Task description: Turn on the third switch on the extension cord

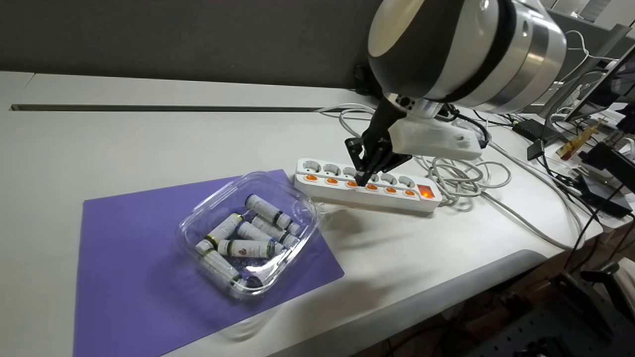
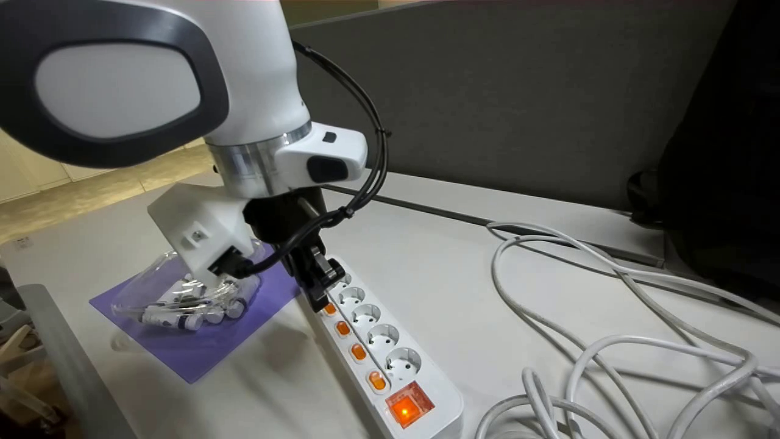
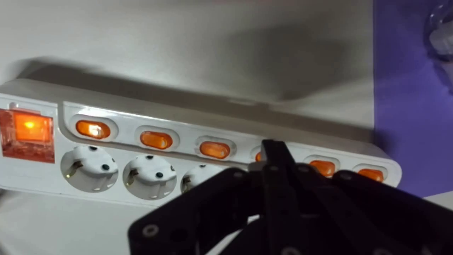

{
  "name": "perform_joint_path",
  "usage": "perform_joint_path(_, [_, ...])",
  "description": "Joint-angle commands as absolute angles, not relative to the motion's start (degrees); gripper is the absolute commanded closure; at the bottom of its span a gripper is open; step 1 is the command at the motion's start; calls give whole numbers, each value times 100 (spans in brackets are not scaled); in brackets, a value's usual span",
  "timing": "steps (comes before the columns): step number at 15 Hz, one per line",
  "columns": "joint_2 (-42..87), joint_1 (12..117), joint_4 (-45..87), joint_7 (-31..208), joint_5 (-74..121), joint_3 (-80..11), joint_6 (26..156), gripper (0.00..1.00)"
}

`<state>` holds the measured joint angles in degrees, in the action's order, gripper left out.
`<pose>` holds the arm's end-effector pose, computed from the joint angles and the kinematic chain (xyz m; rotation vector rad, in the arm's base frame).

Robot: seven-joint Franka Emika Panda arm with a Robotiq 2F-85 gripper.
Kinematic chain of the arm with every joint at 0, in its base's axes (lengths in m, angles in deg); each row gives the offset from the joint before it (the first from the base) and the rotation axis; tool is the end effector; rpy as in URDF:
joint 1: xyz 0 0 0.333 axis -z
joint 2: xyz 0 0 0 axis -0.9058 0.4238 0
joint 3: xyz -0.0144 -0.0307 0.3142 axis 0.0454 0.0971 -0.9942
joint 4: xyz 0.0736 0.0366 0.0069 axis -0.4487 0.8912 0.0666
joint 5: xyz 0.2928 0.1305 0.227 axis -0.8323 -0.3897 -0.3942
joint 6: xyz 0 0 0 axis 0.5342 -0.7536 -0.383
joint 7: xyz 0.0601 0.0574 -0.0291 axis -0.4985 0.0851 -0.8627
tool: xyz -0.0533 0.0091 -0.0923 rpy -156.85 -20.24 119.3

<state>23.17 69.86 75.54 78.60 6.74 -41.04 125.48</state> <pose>0.4503 -0.0321 0.1650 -3.0627 0.2802 -0.1423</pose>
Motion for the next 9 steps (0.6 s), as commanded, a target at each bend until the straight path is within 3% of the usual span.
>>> perform_joint_path(1, [2473,7108,7384,8005,665,-4238,12565,100])
perform_joint_path(9, [2721,7180,7254,8004,666,-4315,12679,100])
